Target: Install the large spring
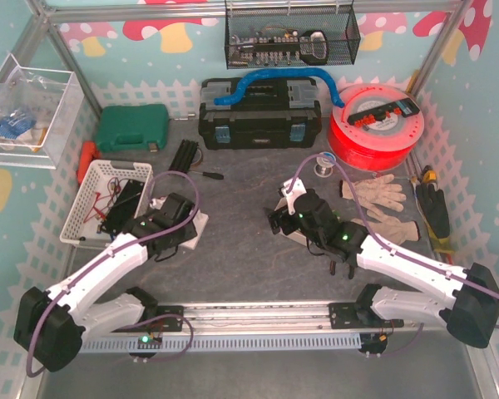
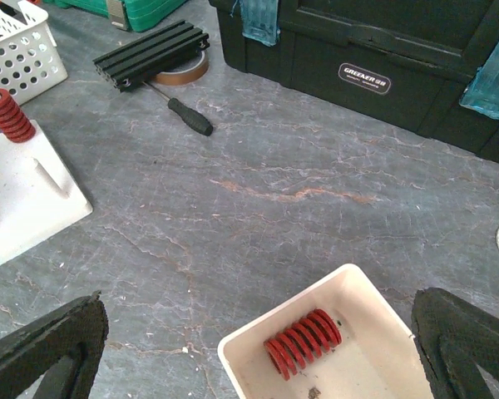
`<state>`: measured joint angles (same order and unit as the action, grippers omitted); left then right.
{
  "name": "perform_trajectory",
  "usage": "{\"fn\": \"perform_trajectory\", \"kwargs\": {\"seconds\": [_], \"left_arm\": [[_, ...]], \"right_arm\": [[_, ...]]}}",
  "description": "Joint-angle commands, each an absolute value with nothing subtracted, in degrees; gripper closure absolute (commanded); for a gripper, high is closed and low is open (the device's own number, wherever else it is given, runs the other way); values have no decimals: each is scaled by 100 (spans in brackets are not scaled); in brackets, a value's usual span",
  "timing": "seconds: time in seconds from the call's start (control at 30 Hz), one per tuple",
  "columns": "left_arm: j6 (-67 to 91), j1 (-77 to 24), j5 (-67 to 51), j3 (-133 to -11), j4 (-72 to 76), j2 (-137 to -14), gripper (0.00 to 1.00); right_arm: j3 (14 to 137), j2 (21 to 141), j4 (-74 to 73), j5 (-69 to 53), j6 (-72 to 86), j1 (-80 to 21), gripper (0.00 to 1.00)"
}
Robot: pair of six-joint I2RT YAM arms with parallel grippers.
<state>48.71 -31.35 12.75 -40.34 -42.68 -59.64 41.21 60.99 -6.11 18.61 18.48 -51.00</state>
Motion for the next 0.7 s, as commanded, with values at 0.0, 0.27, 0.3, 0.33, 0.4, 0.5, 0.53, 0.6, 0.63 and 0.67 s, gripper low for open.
{"fn": "perform_trajectory", "kwargs": {"seconds": [0.0,0.27,0.3,0.33,0.4,0.5,0.53,0.6,0.63,0.67], "left_arm": [[5027,-3182,1321,-3969,-4064,-6017,80],[5116,-3177,1195,-3936,-4032,-6006,61],[5120,-3178,1195,-3949,-4033,-5991,59],[5123,-3181,1195,-3966,-4034,-5979,57],[5120,-3173,1187,-4013,-4032,-5984,51],[5100,-3168,1146,-4117,-4034,-5994,48],[5091,-3165,1131,-4167,-4034,-5990,47],[5061,-3164,1102,-4292,-4039,-5965,44],[5037,-3162,1101,-4380,-4042,-5933,42],[5015,-3156,1103,-4464,-4044,-5906,38]], "right_arm": [[4044,6034,-651,1822,1862,-5106,1],[4390,6469,-1281,1927,2458,-5098,1],[4443,6528,-1364,1907,2514,-5099,1],[4490,6571,-1428,1874,2559,-5093,1],[4550,6637,-1482,1794,2601,-5098,1],[4678,6760,-1705,2119,3036,-5090,1],[4730,6806,-1828,2236,3249,-5063,2],[4866,6919,-2215,2365,3792,-4950,5],[4940,6981,-2403,2331,4107,-4852,8],[4999,7041,-2503,2210,4353,-4760,11]]}}
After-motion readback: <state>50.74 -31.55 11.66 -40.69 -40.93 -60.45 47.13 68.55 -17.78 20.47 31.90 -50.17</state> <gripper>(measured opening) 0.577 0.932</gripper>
